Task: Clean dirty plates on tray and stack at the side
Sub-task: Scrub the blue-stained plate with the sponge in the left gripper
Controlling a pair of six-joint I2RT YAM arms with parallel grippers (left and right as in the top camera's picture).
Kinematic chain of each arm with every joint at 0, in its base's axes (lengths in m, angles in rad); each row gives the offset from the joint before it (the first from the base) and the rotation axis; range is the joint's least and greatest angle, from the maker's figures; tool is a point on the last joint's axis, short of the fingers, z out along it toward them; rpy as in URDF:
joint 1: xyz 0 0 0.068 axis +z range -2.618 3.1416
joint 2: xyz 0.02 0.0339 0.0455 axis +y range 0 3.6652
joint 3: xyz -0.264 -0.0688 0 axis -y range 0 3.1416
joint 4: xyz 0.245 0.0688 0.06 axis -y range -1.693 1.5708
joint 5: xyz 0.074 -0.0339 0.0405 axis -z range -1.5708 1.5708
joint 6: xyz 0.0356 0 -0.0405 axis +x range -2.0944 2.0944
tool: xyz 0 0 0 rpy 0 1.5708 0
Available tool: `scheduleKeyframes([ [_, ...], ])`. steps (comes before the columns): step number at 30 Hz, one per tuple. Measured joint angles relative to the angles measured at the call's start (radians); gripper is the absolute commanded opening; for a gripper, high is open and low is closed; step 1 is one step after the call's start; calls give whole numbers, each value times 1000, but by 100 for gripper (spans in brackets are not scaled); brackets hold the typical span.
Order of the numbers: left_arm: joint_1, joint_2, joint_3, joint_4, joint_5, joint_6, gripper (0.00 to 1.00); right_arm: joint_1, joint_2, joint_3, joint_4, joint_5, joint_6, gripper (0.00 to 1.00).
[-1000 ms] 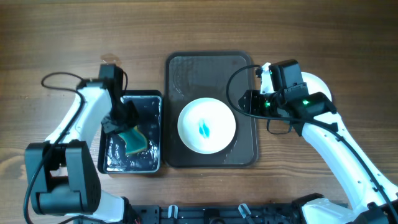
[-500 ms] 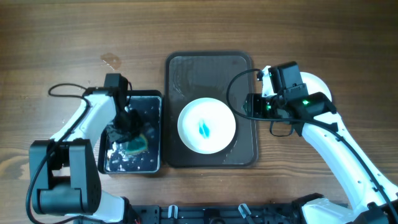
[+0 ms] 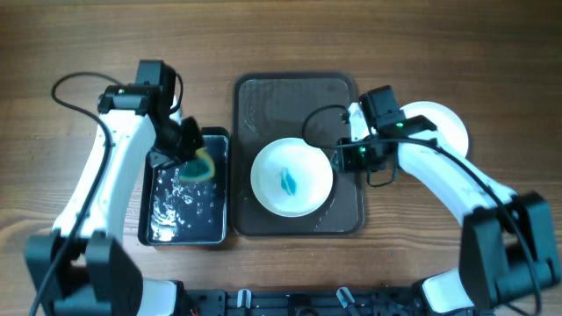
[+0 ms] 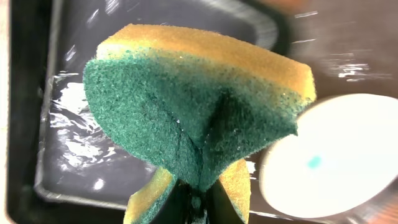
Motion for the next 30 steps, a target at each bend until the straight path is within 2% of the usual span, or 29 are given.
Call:
scheduleKeyframes([
  [3, -64, -55, 17, 43, 73, -2, 4, 9, 75, -1, 64, -40, -2, 31],
  [7, -144, -47, 17, 92, 125, -29, 4, 31, 148, 0, 130, -67, 35, 4],
  [13, -302, 37, 17, 181, 146, -116, 4, 53, 165, 7, 145, -38, 132, 4],
  [18, -397, 216, 17, 270, 159, -194, 4, 56, 165, 13, 130, -21, 185, 4],
  [22, -455, 367, 17, 392, 224, -222, 4, 56, 165, 14, 129, -19, 200, 4],
  [25, -488, 414, 20, 444, 248, -230, 4, 55, 164, 15, 125, -10, 203, 4],
  [30, -493, 435, 56, 381, 195, -250, 4, 55, 164, 18, 119, -3, 203, 4],
])
